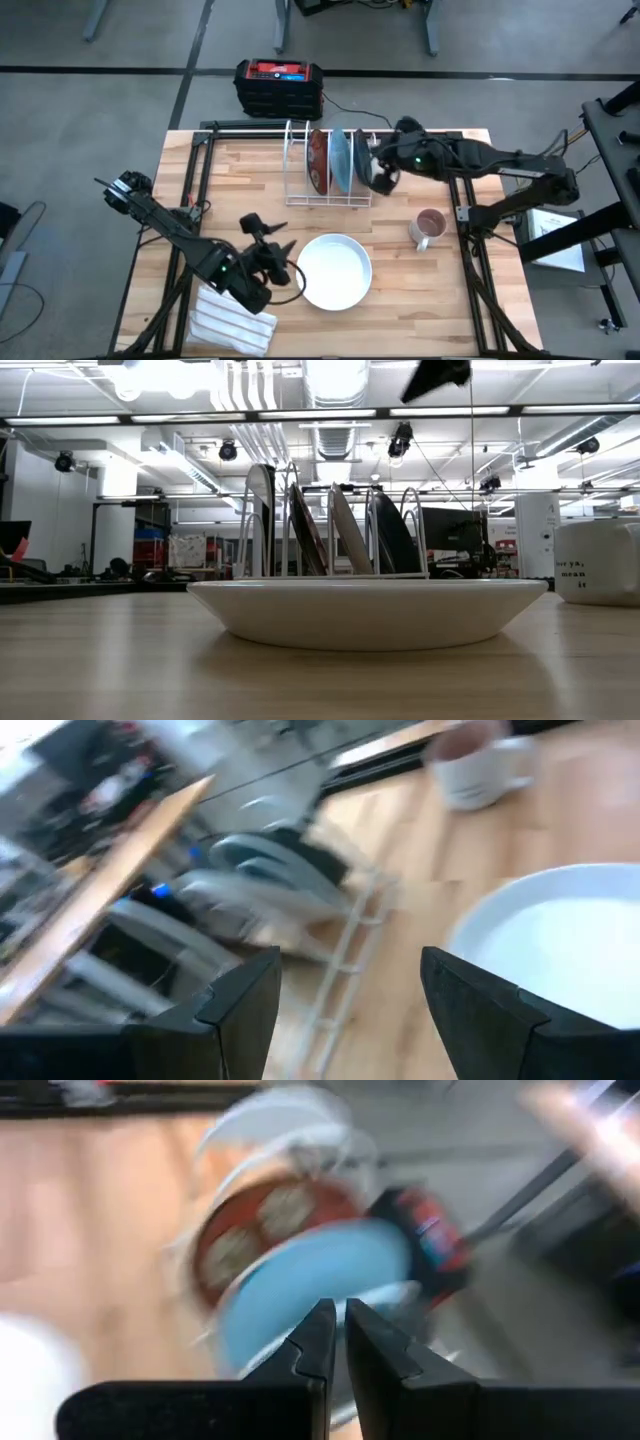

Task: Sort dishes
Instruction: Put the white plate in the dish rack

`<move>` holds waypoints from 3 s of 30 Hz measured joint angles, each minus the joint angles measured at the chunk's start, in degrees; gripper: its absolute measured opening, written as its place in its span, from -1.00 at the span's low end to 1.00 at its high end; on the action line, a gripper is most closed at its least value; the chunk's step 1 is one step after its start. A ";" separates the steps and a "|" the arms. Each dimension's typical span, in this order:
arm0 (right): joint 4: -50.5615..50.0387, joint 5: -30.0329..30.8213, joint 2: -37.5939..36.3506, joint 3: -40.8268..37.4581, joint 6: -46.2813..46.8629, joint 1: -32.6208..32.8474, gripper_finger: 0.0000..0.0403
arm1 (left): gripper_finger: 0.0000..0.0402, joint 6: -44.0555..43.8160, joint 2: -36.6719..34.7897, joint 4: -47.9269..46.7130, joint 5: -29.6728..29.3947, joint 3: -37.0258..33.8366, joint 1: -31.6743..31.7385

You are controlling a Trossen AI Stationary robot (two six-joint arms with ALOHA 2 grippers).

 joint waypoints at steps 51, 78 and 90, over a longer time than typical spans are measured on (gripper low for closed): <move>28.49 -19.47 10.27 -37.01 38.60 17.26 -0.38 | 0.15 -15.39 18.02 30.60 31.20 -10.38 0.17; 43.36 -24.82 23.55 -36.92 40.44 17.13 0.17 | 0.15 -18.67 21.07 31.45 30.09 -10.40 0.15; 45.72 -24.74 24.93 -36.90 38.81 16.51 -0.01 | 0.15 -18.56 21.16 31.83 29.71 -10.49 0.15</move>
